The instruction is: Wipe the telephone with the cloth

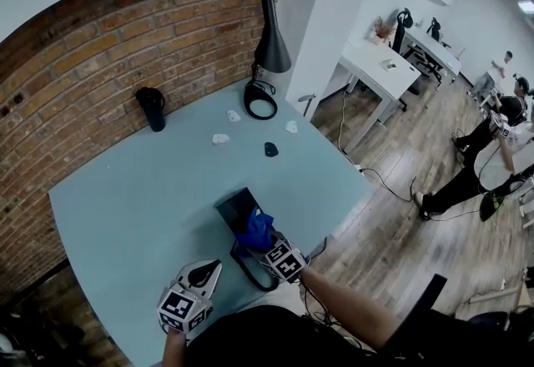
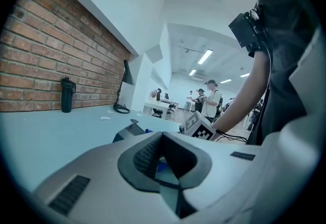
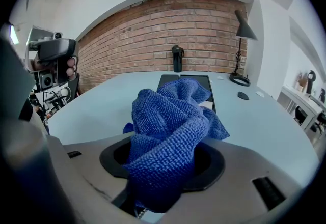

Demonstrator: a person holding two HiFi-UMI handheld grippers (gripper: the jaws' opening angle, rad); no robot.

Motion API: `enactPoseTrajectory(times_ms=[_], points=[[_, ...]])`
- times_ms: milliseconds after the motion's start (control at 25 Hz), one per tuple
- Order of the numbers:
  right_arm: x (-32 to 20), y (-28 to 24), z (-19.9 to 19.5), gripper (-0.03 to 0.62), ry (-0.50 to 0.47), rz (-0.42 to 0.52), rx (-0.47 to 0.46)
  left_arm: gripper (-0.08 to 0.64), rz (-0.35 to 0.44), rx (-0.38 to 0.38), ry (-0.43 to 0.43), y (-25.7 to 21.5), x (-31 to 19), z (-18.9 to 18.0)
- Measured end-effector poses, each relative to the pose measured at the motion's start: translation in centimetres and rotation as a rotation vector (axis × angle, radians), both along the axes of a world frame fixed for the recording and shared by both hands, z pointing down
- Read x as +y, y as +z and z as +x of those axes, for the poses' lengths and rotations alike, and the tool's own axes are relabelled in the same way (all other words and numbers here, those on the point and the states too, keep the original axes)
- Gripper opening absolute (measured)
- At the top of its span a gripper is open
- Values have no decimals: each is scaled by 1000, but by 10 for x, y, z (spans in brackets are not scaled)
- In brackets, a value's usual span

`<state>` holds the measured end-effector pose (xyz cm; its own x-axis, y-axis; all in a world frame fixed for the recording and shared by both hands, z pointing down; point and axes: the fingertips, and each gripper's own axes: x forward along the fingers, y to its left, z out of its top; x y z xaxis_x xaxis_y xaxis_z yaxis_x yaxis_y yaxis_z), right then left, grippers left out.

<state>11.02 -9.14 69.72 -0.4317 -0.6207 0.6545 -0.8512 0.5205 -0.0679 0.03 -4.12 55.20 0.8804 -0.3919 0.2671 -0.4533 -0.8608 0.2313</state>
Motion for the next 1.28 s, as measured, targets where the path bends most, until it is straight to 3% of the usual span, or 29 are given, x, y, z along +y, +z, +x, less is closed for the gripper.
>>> enactPoseTrajectory(times_ms=[160,240,400,480,560,640,720,800,920,1000,1080,1200,1280], points=[[15,9,1,239,-33,-94,41,0,4,3,-9,-1,-1,-2],[27,18,1,239,-78,-213,77,0,7,3,-17,-2,-2,-5],[71,28,-7,239,-265,-570,152,0,19,-6,-31,-5,-5,-9],[78,15,-20,239,-344,-613,149,0,38,-26,-37,-6,-6,-12],[65,-12,-41,239,-387,-539,91,0,89,-57,-64,-13,-11,-17],[43,-51,-66,239,-404,-396,-10,0,152,-48,-124,-33,-17,-26],[18,-99,-85,239,-402,-200,-70,0,181,44,-196,-60,-23,-39],[-4,-149,-98,239,-387,24,-73,0,190,119,-258,-76,-28,-54],[-19,-209,-113,239,-340,360,-67,0,181,107,-301,-71,-29,-73],[-16,-229,-120,239,-316,517,-120,0,169,73,-297,-61,-25,-79],[-7,-227,-125,233,-302,549,-196,0,157,61,-291,-58,-17,-82],[6,-200,-130,215,-284,469,-284,0,144,74,-275,-52,-7,-83],[17,-184,-135,209,-303,426,-288,0,142,57,-255,-47,-1,-83]])
